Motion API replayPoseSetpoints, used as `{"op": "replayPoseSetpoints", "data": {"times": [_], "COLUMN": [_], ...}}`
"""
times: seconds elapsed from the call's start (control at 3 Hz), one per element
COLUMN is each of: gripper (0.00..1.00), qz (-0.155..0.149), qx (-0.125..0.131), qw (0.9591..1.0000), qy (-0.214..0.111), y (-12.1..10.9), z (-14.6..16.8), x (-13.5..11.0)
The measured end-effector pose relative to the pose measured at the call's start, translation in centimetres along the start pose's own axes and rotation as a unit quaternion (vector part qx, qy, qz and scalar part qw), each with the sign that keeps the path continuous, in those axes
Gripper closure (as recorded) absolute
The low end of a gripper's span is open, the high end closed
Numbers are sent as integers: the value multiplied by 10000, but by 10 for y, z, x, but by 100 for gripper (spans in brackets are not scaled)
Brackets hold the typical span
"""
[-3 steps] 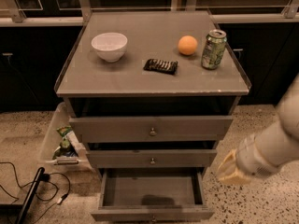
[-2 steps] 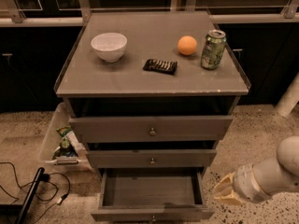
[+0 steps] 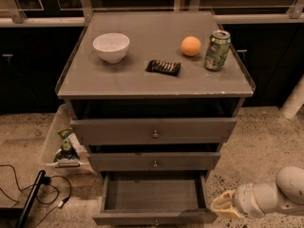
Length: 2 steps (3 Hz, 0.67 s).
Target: Close bottom drawer
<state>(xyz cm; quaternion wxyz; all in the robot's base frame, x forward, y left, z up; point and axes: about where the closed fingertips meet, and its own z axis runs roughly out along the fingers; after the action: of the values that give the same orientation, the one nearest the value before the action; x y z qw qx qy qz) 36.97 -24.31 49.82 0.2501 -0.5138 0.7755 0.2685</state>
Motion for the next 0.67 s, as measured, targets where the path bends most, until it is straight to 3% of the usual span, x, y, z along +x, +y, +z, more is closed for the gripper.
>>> {"op": "replayPoseSetpoints", "data": {"times": [0.67], "gripper": [100], "qz": [73], "qx": [-108], "qw": [9999], "qy": [-86], "y": [2], "z": [13], "x": [7]}}
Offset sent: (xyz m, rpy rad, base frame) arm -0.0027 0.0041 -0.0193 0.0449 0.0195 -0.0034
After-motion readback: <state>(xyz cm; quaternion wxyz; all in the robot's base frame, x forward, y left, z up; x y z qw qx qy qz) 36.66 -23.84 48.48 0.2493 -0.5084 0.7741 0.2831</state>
